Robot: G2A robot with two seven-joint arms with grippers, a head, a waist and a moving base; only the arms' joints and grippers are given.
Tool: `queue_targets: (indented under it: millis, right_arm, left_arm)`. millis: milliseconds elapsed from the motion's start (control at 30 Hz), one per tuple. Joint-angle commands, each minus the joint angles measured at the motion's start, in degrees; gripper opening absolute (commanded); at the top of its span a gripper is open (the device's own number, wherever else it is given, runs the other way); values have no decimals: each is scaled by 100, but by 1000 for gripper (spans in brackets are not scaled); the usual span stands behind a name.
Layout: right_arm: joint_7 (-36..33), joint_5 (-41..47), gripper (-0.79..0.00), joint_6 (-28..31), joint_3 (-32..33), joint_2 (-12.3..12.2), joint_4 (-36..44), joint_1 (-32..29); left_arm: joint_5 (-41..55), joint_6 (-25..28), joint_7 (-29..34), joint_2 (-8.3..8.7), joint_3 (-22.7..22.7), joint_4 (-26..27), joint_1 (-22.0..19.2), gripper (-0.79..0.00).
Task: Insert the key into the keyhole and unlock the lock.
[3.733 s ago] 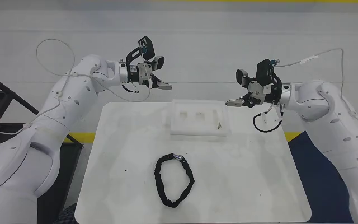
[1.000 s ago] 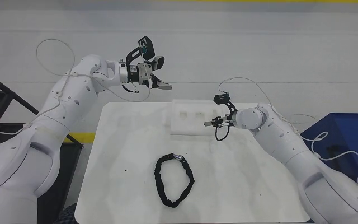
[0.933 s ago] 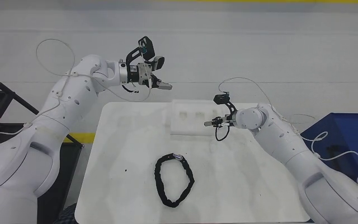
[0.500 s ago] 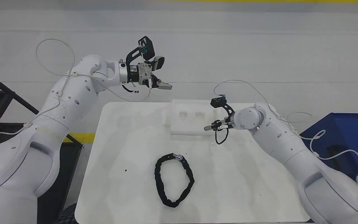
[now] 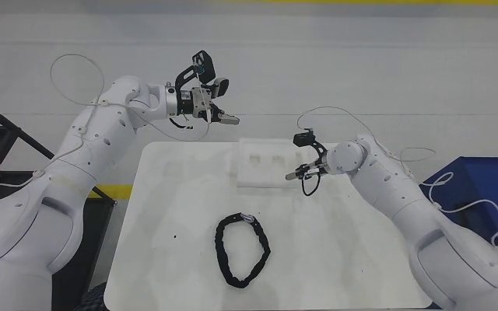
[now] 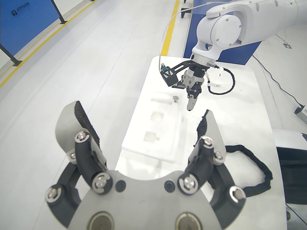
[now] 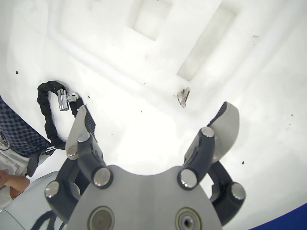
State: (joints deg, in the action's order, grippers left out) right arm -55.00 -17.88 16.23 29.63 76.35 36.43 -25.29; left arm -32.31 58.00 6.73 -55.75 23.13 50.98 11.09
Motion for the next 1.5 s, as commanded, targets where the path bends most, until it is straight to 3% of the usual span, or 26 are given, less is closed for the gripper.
queue_targets:
  millis: [0, 400, 500, 667, 800, 1467]
  right_arm:
    - [66, -41, 0, 54, -28, 53, -125, 15]
    - [489, -220, 0, 384, -157, 388, -806, 82]
    - [569, -262, -151, 395, -164, 453, -932, 109]
    - [639, -344, -305, 380, -169, 544, -1106, 153]
    - [654, -400, -385, 346, -165, 602, -1225, 171]
    - [659, -629, -557, 139, -73, 782, -1639, 227]
  left_arm:
    - [0, 0, 0, 0, 0, 0, 0, 0]
    - [0, 0, 0, 0, 0, 0, 0, 0]
    - [0, 0, 0, 0, 0, 0, 0, 0]
    - [0, 0, 0, 0, 0, 0, 0, 0]
    - [0, 0, 0, 0, 0, 0, 0, 0]
    - [0, 0, 0, 0, 0, 0, 0, 0]
